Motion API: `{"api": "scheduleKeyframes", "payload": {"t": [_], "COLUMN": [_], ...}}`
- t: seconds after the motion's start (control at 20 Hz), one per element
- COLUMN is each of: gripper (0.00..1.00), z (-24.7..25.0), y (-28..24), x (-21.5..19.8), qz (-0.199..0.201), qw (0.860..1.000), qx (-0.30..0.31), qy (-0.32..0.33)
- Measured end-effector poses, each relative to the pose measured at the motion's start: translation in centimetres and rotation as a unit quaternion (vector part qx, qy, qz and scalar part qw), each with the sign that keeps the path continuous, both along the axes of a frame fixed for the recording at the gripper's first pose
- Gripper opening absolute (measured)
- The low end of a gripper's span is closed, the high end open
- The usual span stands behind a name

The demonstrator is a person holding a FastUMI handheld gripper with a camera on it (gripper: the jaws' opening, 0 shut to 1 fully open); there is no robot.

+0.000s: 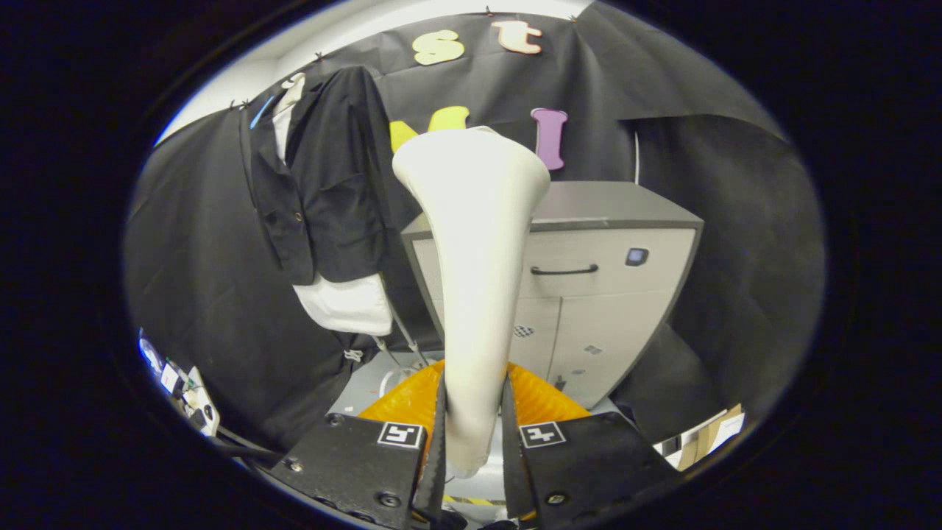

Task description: Iron the clothes twice with a garment steamer, once on the left side and once on the right side.

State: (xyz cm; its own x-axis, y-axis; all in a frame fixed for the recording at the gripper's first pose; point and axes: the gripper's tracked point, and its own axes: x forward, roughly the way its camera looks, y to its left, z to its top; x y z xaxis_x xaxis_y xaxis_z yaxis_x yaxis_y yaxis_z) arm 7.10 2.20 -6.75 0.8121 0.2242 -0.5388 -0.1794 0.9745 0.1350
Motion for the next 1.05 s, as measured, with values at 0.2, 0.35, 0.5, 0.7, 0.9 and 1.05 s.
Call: {"api": "scheduleKeyframes", "payload": {"t": [0.2, 0.35, 0.5, 0.7, 0.9, 1.05], "gripper": [0.35, 0.35, 0.35, 0.34, 0.35, 0.35], "z": [-1.4, -2.1, -3.0, -3.7, -4.2, -4.5], "y": [-4.6, -6.9, -8.2, -8.6, -8.0, -7.5], "x": [-2.4, -3.9, -5.4, -7.8, -9.7, -10.3], "qz": [-0.031, -0.058, -0.087, -0.112, -0.126, -0.132], "qw": [0.999, 0.998, 0.996, 0.993, 0.992, 0.991], "qx": [0.013, 0.014, 0.019, 0.019, 0.017, 0.017], "qy": [0.004, 0.003, 0.005, 0.006, 0.005, 0.004]}}
